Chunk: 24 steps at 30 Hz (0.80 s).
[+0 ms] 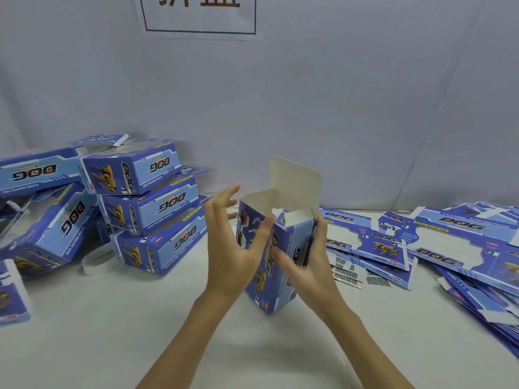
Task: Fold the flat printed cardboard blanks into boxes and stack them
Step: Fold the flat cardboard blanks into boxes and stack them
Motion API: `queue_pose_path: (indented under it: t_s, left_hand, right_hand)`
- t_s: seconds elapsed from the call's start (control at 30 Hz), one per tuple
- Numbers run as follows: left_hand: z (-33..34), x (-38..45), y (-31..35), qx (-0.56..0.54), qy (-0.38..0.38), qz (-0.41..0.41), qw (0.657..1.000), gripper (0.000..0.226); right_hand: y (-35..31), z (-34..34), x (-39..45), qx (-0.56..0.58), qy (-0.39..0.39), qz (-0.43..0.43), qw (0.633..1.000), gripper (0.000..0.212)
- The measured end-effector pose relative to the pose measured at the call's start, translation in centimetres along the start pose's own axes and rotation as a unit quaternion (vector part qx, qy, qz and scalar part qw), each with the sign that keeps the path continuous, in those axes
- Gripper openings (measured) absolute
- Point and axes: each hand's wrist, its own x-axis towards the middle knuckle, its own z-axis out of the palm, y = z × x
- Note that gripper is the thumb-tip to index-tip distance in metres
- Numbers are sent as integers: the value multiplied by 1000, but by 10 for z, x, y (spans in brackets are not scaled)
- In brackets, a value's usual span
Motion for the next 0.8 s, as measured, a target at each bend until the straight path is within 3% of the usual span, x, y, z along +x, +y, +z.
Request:
queue_pose_path:
  t_s: [0.07, 0.17, 0.27, 0.37, 0.43, 0.5, 0.6, 0.7, 0.73, 0.8]
  left_hand:
    - [-5, 5, -4, 11, -34, -85, 996, 72]
    - [-20, 13, -17, -92, -162, -171, 967, 60]
    - [-26, 13, -25, -182, -222, -233, 929, 51]
    - [-27, 14, -27, -207, -129, -261, 934, 47]
    - [-29, 18, -32, -182, -35, -292, 938, 37]
    - [-32, 21, -40, -168, 10, -303, 938, 25]
    - [-39, 23, -45, -243, 19, -357, 902, 52]
    - [-46, 28, -48, -295, 68, -432, 850, 66]
    - [-46, 29, -50, -288, 73, -451, 842, 71]
    - [-43, 26, -52, -257, 55, -466, 845, 82]
  right_hand:
    - [-2, -6, 0, 75, -26, 31, 996, 99]
    - [-5, -11, 4, 183, -17, 83, 979, 84]
    - [-5, -10, 6, 167, -27, 90, 982, 68]
    - [-5, -15, 4, 41, -116, 101, 987, 75]
    - [-3, -19, 1, -42, -215, 138, 966, 76]
    - [1, -24, 2, -69, -250, 166, 951, 76]
    - [-3, -26, 8, 5, -184, 194, 964, 72]
    - [-14, -13, 21, 163, -2, 188, 969, 67]
    - [-18, -5, 27, 196, 49, 178, 963, 64]
    - [-33, 23, 40, 222, 82, 139, 962, 56]
